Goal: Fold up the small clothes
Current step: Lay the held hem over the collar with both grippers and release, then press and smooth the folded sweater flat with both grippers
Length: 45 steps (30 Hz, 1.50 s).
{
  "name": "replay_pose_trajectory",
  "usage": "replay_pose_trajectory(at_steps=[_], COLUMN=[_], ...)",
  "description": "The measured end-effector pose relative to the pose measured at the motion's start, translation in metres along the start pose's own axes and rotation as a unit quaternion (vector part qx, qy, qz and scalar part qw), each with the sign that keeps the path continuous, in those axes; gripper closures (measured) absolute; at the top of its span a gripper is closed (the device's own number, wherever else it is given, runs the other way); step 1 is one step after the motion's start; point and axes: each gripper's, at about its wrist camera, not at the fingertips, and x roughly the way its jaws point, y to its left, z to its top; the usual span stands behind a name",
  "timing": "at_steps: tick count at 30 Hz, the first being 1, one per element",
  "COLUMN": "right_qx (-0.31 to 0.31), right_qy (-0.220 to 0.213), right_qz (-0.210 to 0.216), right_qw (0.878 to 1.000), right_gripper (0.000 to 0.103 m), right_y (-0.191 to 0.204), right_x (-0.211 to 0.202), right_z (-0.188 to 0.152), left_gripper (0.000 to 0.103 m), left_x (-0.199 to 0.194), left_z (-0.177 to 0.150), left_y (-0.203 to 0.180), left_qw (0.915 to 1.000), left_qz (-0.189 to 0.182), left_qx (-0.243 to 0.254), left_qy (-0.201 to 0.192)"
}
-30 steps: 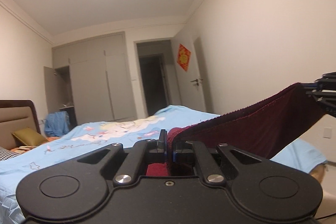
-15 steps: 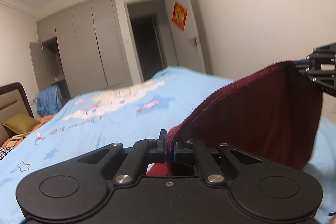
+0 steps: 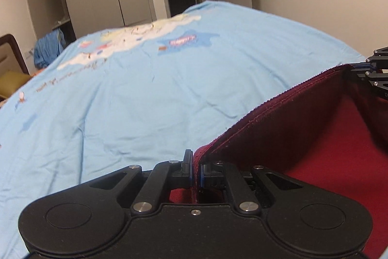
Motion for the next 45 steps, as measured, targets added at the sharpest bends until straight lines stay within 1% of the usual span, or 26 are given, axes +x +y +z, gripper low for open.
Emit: replay_pose_trajectory(at_steps=[1, 3, 4, 5, 6, 7, 8, 9, 10, 11, 12, 14, 16, 18, 20, 22, 24, 26, 28, 29, 31, 32, 33, 34, 37, 45], right_qx=[0.004, 0.019, 0.03, 0.046, 0.066, 0.088, 0.107, 0.125, 0.141, 0.155, 0.168, 0.182, 0.185, 0.179, 0.168, 0.153, 0.141, 0.148, 0.177, 0.196, 0.24, 0.257, 0.27, 0.279, 0.279, 0.287], right_qy=[0.006, 0.019, 0.023, 0.026, 0.028, 0.027, 0.024, 0.022, 0.019, 0.015, 0.011, -0.001, -0.006, -0.006, -0.001, 0.011, 0.017, 0.016, 0.004, -0.001, -0.002, 0.0, 0.007, 0.014, 0.022, 0.022], right_qz=[0.005, 0.015, 0.02, 0.026, 0.036, 0.046, 0.054, 0.062, 0.066, 0.064, 0.06, 0.052, 0.035, 0.03, 0.034, 0.033, 0.028, 0.017, 0.001, -0.012, -0.041, -0.057, -0.068, -0.07, -0.071, -0.065], right_qw=[1.0, 1.0, 0.999, 0.998, 0.997, 0.995, 0.992, 0.99, 0.988, 0.986, 0.984, 0.982, 0.982, 0.983, 0.985, 0.988, 0.989, 0.989, 0.984, 0.98, 0.97, 0.965, 0.961, 0.957, 0.957, 0.955], right_gripper=[0.096, 0.088, 0.076, 0.054, 0.042, 0.028, 0.022, 0.019, 0.012, 0.005, 0.003, 0.001, 0.0, 0.0, 0.0, 0.001, 0.01, 0.019, 0.02, 0.021, 0.023, 0.025, 0.025, 0.025, 0.024, 0.016], right_y=[0.001, -0.003, -0.005, -0.009, -0.015, -0.025, -0.031, -0.043, -0.052, -0.056, -0.061, -0.069, -0.069, -0.062, -0.045, -0.028, -0.017, -0.018, -0.028, -0.035, -0.051, -0.058, -0.063, -0.065, -0.061, -0.062], right_x=[0.006, 0.018, 0.021, 0.023, 0.022, 0.022, 0.02, 0.016, 0.016, 0.006, 0.0, -0.013, -0.028, -0.044, -0.055, -0.059, -0.062, -0.059, -0.06, -0.058, -0.054, -0.051, -0.047, -0.042, -0.034, -0.034], right_z=[-0.004, -0.013, -0.018, -0.022, -0.026, -0.03, -0.031, -0.032, -0.03, -0.031, -0.033, -0.037, -0.043, -0.054, -0.068, -0.081, -0.089, -0.093, -0.096, -0.098, -0.103, -0.108, -0.113, -0.119, -0.129, -0.134], left_gripper=[0.097, 0.095, 0.088, 0.078, 0.07, 0.05, 0.03, 0.022, 0.014, 0.01, 0.008, 0.002, 0.001, 0.001, 0.001, 0.001, 0.001, 0.001, 0.001, 0.001, 0.001, 0.001, 0.001, 0.001, 0.001, 0.001], left_x=[0.008, 0.024, 0.028, 0.033, 0.036, 0.038, 0.038, 0.036, 0.033, 0.029, 0.022, 0.01, -0.004, -0.012, -0.019, -0.019, -0.015, -0.009, 0.0, 0.007, 0.018, 0.025, 0.031, 0.035, 0.039, 0.041], left_z=[-0.002, -0.009, -0.013, -0.015, -0.017, -0.019, -0.02, -0.021, -0.022, -0.024, -0.025, -0.026, -0.032, -0.038, -0.045, -0.049, -0.05, -0.049, -0.049, -0.05, -0.053, -0.056, -0.06, -0.063, -0.071, -0.074], left_y=[0.001, 0.003, 0.005, 0.006, 0.008, 0.011, 0.015, 0.019, 0.023, 0.026, 0.029, 0.033, 0.033, 0.029, 0.02, 0.007, -0.007, -0.02, -0.028, -0.029, -0.025, -0.02, -0.014, -0.009, -0.001, -0.007], left_qw=[1.0, 0.9996, 0.9994, 0.9992, 0.9989, 0.9982, 0.9974, 0.9968, 0.9962, 0.9957, 0.9949, 0.993, 0.9905, 0.9898, 0.9894, 0.9914, 0.9938, 0.9956, 0.997, 0.9977, 0.998, 0.9975, 0.9963, 0.9946, 0.9908, 0.9929], left_qz=[-0.003, -0.011, -0.012, -0.013, -0.017, -0.021, -0.023, -0.024, -0.024, -0.021, -0.013, 0.011, 0.029, 0.026, 0.018, -0.004, -0.027, -0.037, -0.033, -0.027, -0.019, -0.018, -0.021, -0.029, -0.039, -0.026], left_qx=[-0.005, -0.011, -0.012, -0.014, -0.019, -0.031, -0.048, -0.064, -0.077, -0.087, -0.097, -0.118, -0.132, -0.134, -0.128, -0.107, -0.077, -0.046, -0.025, -0.023, -0.04, -0.059, -0.079, -0.098, -0.126, -0.111], left_qy=[0.007, 0.022, 0.029, 0.035, 0.04, 0.046, 0.048, 0.043, 0.034, 0.026, 0.02, 0.002, -0.023, -0.042, -0.065, -0.076, -0.075, -0.073, -0.066, -0.058, -0.045, -0.036, -0.026, -0.021, -0.031, -0.035])
